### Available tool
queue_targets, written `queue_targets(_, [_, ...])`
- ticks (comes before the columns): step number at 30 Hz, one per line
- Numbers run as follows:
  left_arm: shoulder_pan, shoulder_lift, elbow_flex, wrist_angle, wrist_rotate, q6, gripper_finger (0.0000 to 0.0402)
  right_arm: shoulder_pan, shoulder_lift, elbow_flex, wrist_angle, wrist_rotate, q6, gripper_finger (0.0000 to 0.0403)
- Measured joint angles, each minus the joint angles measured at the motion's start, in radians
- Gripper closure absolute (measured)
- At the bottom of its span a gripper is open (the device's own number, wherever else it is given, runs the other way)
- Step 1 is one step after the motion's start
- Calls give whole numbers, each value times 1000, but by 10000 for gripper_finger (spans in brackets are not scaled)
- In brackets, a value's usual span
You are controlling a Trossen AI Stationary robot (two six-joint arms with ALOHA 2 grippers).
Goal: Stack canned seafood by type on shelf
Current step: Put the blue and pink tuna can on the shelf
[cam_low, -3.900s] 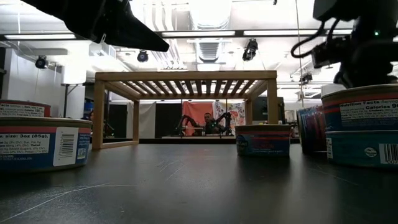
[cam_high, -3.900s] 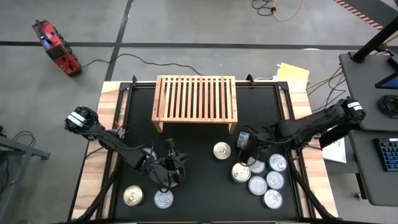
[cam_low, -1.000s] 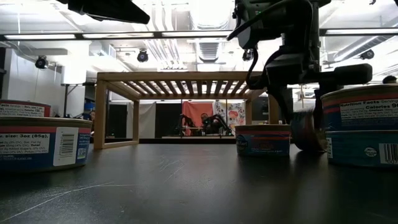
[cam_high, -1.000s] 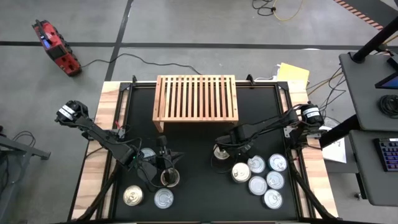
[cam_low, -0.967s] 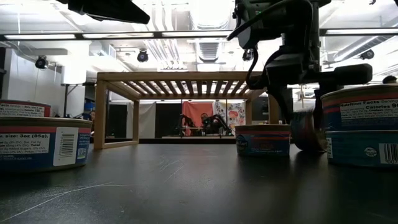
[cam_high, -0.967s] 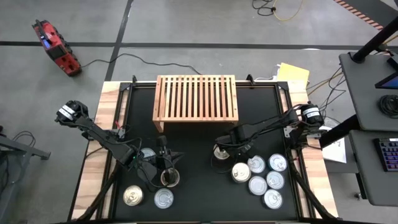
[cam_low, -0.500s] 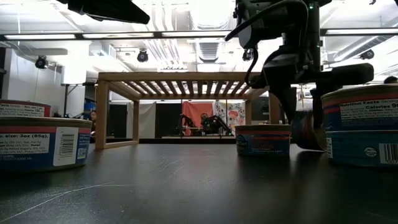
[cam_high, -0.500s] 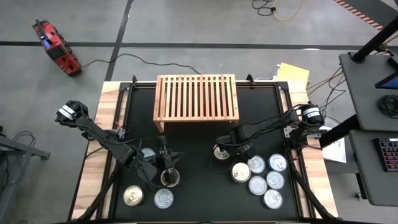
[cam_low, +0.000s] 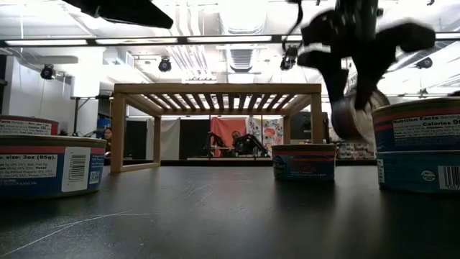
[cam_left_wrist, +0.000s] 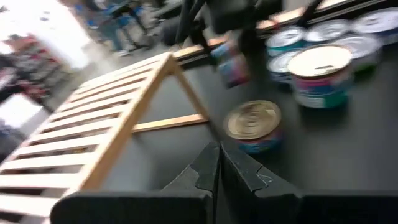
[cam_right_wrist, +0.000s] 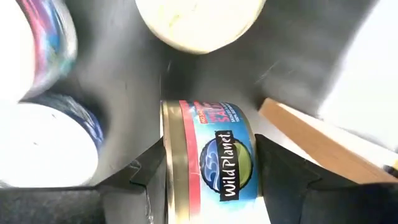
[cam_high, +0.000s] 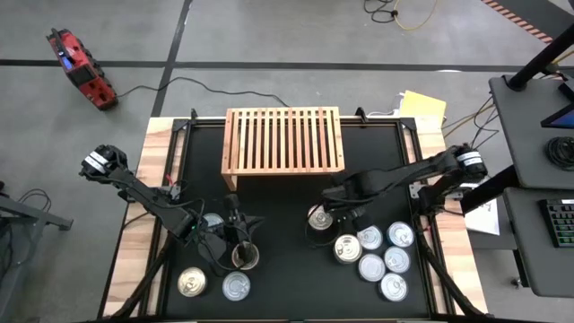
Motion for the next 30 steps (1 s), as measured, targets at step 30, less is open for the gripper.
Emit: queue_targets(30, [33, 0, 145, -181, -36, -56, 401, -421, -263, 86, 596, -460, 345, 220])
